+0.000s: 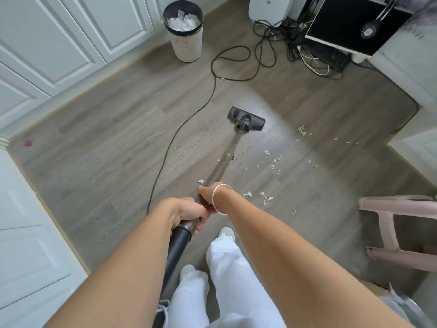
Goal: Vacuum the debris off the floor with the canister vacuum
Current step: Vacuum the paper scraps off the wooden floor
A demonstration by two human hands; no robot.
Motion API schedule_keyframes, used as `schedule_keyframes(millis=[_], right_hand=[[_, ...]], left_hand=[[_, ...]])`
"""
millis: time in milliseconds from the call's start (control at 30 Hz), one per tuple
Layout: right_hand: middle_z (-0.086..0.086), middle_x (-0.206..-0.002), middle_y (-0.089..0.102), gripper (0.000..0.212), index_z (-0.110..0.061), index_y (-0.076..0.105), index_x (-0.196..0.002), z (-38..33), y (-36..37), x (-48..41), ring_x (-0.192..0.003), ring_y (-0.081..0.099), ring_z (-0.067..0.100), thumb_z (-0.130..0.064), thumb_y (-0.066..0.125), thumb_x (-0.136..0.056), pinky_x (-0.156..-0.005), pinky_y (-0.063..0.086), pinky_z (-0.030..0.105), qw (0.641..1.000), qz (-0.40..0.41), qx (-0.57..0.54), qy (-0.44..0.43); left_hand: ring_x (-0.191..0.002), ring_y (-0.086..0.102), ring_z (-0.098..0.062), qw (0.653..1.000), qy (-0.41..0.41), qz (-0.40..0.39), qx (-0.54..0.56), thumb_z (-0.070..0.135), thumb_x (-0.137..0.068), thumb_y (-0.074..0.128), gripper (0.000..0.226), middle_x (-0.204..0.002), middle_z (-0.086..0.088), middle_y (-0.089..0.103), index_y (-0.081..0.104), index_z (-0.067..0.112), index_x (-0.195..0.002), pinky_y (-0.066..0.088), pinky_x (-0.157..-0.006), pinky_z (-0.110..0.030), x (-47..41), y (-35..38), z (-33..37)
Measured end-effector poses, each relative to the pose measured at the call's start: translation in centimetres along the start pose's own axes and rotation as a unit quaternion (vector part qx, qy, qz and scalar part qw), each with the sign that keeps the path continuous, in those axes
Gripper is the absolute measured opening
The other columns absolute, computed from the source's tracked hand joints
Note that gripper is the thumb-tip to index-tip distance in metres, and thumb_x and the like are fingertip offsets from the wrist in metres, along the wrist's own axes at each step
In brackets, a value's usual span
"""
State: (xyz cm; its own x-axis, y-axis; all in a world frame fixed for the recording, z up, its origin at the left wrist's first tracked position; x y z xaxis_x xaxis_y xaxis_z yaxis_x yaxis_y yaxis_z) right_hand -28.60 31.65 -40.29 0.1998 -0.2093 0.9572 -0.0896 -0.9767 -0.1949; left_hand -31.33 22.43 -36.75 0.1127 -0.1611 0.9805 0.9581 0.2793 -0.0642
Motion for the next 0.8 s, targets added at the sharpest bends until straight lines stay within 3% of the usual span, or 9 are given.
schedule_keyframes(millis=[67, 200, 433, 567, 700, 800], right_hand=[[0.009, -0.063, 0.053, 0.033, -0.004, 0.052, -0.082, 0.5, 1.7, 0.5, -0.067, 0.060, 0.027, -0.035, 0.049, -0.092, -0.080, 0.055, 0.034, 1.000, -0.003, -0.001, 0.007], [0.008, -0.063, 0.052, 0.036, -0.005, 0.047, -0.069, 2.1, 5.2, 2.4, -0.049, 0.052, 0.018, -0.027, 0.046, -0.097, -0.049, 0.048, 0.023, 0.995, -0.058, -0.072, 0.032], [0.010, -0.064, 0.051, 0.033, -0.005, 0.047, -0.066, 4.4, 14.5, 6.0, -0.051, 0.051, 0.019, -0.018, 0.045, -0.095, -0.049, 0.047, 0.025, 0.992, -0.070, -0.104, 0.010], [0.012, -0.065, 0.054, 0.030, -0.003, 0.049, -0.069, 5.3, 18.3, 8.2, -0.053, 0.054, 0.022, -0.019, 0.047, -0.094, -0.071, 0.055, 0.032, 0.990, -0.076, -0.117, 0.004], [0.012, -0.045, 0.056, 0.034, -0.004, 0.047, -0.067, 7.0, 20.5, 10.1, -0.036, 0.056, 0.018, -0.021, 0.043, -0.096, -0.036, 0.046, 0.017, 0.994, -0.094, -0.059, 0.015], [0.009, -0.060, 0.055, 0.031, -0.005, 0.047, -0.070, 9.0, 22.1, 10.9, -0.043, 0.055, 0.016, -0.022, 0.042, -0.096, -0.035, 0.044, 0.015, 0.994, -0.105, -0.016, 0.030]], left_hand=[[-0.042, 0.049, -0.019, 1.000, -0.002, -0.004, 0.006, -0.002, -0.080, 0.051, 0.008, -0.050, -0.011, 0.052, 0.045, 0.003, -0.078, 0.044, -0.044, -0.022, 0.2, 0.0, -1.8], [-0.053, 0.049, -0.022, 1.000, -0.002, -0.011, 0.013, -0.001, -0.077, 0.052, 0.012, -0.062, -0.015, 0.053, 0.046, 0.003, -0.086, 0.045, -0.059, -0.031, 0.3, -0.2, -6.1], [-0.053, 0.052, -0.022, 1.000, -0.004, -0.001, -0.003, 0.000, -0.078, 0.054, 0.015, -0.065, -0.016, 0.055, 0.044, 0.005, -0.088, 0.046, -0.056, -0.031, 2.3, -1.4, -15.8], [-0.050, 0.055, -0.022, 1.000, -0.003, -0.010, -0.004, 0.003, -0.075, 0.057, 0.012, -0.057, -0.014, 0.059, 0.049, 0.001, -0.084, 0.049, -0.057, -0.030, 3.7, -1.9, -19.9], [-0.044, 0.056, -0.017, 1.000, -0.022, -0.021, 0.000, 0.007, -0.080, 0.058, 0.011, -0.056, -0.012, 0.060, 0.050, 0.004, -0.086, 0.049, -0.050, -0.026, 5.7, -0.7, -22.8], [-0.042, 0.055, -0.016, 0.998, -0.039, -0.039, 0.019, 0.010, -0.083, 0.056, 0.009, -0.052, -0.009, 0.060, 0.048, 0.005, -0.084, 0.049, -0.051, -0.026, 6.8, 1.3, -25.1]])
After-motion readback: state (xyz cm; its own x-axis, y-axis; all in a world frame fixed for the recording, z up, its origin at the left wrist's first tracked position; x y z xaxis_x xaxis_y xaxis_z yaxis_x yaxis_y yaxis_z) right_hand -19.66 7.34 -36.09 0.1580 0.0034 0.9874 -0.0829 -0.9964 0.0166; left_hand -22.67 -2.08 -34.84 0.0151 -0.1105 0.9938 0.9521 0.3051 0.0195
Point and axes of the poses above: each hand's wrist, its own x-axis away from the middle knuckle, its own y-axis out of the palm, z = x × y, the point moved 4 cm from there along -x, towards the middle knuckle
